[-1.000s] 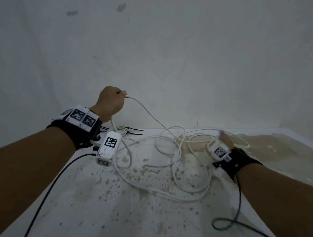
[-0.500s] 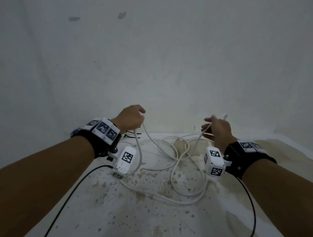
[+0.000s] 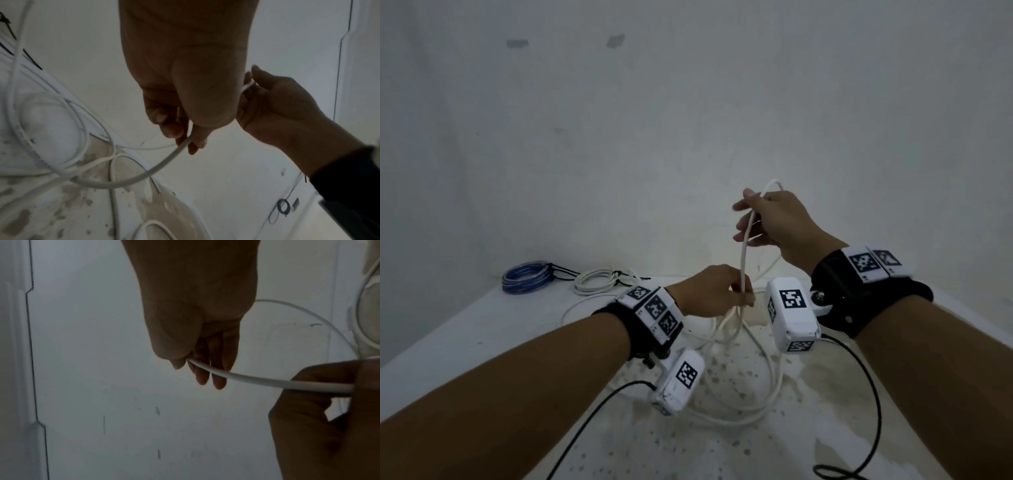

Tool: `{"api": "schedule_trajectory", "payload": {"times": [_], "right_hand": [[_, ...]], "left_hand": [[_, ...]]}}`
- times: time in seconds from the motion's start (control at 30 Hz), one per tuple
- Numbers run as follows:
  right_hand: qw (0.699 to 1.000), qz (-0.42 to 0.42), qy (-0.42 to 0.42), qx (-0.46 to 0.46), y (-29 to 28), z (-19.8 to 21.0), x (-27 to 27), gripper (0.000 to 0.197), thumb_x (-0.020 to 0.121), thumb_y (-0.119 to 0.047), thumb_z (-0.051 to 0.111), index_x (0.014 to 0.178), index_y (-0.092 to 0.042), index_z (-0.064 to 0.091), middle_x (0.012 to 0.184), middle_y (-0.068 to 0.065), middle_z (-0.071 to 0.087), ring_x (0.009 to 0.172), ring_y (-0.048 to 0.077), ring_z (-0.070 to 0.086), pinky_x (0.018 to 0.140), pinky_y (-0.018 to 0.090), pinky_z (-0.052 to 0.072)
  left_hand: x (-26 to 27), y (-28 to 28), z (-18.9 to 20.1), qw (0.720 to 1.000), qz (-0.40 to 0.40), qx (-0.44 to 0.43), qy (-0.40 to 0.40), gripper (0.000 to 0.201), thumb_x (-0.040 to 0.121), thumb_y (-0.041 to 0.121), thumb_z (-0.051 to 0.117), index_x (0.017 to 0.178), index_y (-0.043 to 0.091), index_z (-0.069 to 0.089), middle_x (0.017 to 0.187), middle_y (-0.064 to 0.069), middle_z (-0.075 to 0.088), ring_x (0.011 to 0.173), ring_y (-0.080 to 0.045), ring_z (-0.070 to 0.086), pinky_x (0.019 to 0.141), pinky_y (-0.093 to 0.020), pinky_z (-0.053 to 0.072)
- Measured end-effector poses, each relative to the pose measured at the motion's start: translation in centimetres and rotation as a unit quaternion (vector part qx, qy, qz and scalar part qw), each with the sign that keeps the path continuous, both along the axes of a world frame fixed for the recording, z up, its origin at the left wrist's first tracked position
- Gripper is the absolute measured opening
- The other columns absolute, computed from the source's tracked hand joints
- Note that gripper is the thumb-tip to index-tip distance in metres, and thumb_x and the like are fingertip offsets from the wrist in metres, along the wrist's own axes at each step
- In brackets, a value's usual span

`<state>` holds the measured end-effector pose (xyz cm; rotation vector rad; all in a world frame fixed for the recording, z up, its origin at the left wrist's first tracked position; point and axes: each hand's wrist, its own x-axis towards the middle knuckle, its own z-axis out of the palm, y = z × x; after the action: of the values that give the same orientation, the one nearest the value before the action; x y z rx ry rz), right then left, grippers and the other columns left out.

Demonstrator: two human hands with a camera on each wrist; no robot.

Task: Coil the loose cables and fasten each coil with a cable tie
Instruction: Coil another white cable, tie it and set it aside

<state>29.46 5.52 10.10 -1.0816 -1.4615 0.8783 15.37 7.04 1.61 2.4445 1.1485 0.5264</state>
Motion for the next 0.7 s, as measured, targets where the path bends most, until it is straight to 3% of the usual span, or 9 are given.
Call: {"api": "schedule_trajectory", "payload": {"times": [0.1,0.2,0.27,0.37,0.47,0.57,0.63,0.7], "right_hand": [[0.979,-0.079,0.186,-0.037,1.2,0.3,1.6,0.021,0.1,-0.029,0.054,0.096,-0.009,0.054,0.052,0.004,0.057,0.044,0.018,0.062,0.047,0.024,0.052],[0.905,-0.138,0.388,-0.106,2.0,0.1,4.2,0.03,0.102,-0.03,0.045,0.08,-0.011,0.045,0.056,0.004,0.042,0.038,0.017,0.042,0.05,0.023,0.044],[0.886,-0.171,0.415,-0.121,2.1,-0.4,5.4,0.027,0.101,-0.018,0.036,0.075,-0.012,0.04,0.057,0.004,0.038,0.038,0.016,0.033,0.046,0.02,0.036],[0.919,-0.197,0.318,-0.127,2.7,-1.9,6.7,0.032,0.099,-0.003,0.028,0.068,-0.01,0.035,0.061,0.005,0.033,0.025,0.012,0.03,0.044,0.02,0.028],[0.935,-0.188,0.272,-0.13,3.2,-3.1,7.8,0.037,0.104,-0.013,0.025,0.068,-0.013,0.033,0.065,0.002,0.032,0.034,0.009,0.036,0.035,0.015,0.03],[0.943,-0.165,0.233,-0.171,2.8,-3.2,7.2,0.03,0.101,-0.01,0.026,0.076,-0.012,0.042,0.062,0.002,0.029,0.036,0.012,0.027,0.034,0.011,0.022],[0.963,-0.135,0.129,-0.197,2.3,-3.3,6.1,0.028,0.103,-0.015,0.03,0.091,-0.005,0.053,0.059,0.002,0.031,0.04,0.011,0.022,0.039,0.016,0.018],[0.973,-0.101,0.001,-0.21,1.9,-3.9,5.0,0.031,0.104,-0.018,0.038,0.099,0.0,0.062,0.06,0.004,0.038,0.044,0.011,0.024,0.038,0.018,0.02]], "left_hand": [[-1.3,0.9,0.3,0.997,0.045,-0.049,-0.047,0.028,0.102,0.021,0.049,0.092,0.001,0.065,0.092,-0.014,0.071,0.061,-0.013,0.067,0.058,-0.026,0.055],[-3.9,1.4,1.0,0.991,0.081,-0.066,-0.084,0.029,0.103,0.02,0.046,0.089,-0.001,0.06,0.093,-0.017,0.071,0.069,-0.022,0.071,0.067,-0.032,0.061],[-5.4,1.6,1.6,0.989,0.103,-0.066,-0.077,0.029,0.102,0.021,0.049,0.085,0.0,0.06,0.093,-0.017,0.071,0.072,-0.024,0.072,0.07,-0.034,0.061],[-7.2,1.7,1.8,0.987,0.138,-0.069,-0.053,0.029,0.101,0.021,0.051,0.083,0.0,0.061,0.092,-0.016,0.071,0.075,-0.027,0.073,0.068,-0.033,0.061],[-8.5,1.5,1.2,0.984,0.153,-0.082,-0.048,0.033,0.101,0.024,0.054,0.084,-0.003,0.061,0.089,-0.015,0.072,0.074,-0.027,0.073,0.071,-0.037,0.062],[-8.4,0.8,0.4,0.985,0.131,-0.106,-0.033,0.036,0.102,0.027,0.051,0.082,-0.001,0.061,0.08,-0.009,0.072,0.071,-0.025,0.073,0.073,-0.039,0.062],[-7.5,0.5,0.5,0.99,0.116,-0.081,-0.027,0.037,0.103,0.028,0.048,0.082,0.001,0.062,0.073,-0.004,0.071,0.069,-0.022,0.073,0.069,-0.032,0.061],[-6.5,0.5,1.3,0.991,0.103,-0.053,-0.071,0.037,0.104,0.028,0.047,0.083,0.001,0.062,0.075,-0.006,0.07,0.068,-0.022,0.072,0.064,-0.029,0.059]]}}
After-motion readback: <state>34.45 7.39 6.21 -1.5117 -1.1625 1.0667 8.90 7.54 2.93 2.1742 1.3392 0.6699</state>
